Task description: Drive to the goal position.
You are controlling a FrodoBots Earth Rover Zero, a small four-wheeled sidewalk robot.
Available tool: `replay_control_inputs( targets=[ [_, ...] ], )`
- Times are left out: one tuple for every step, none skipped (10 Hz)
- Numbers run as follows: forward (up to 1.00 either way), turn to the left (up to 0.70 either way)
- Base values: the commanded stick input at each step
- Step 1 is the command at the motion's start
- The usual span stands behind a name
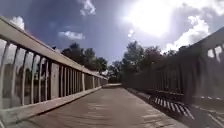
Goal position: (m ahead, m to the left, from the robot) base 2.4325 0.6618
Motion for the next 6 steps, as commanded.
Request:
replay_control_inputs(
  targets=[
    [0.7,0.31],
    [0.7,0.35],
    [0.7,0.26],
    [0.7,0.14],
    [0.7,0.02],
    [0.7,0.0]
  ],
)
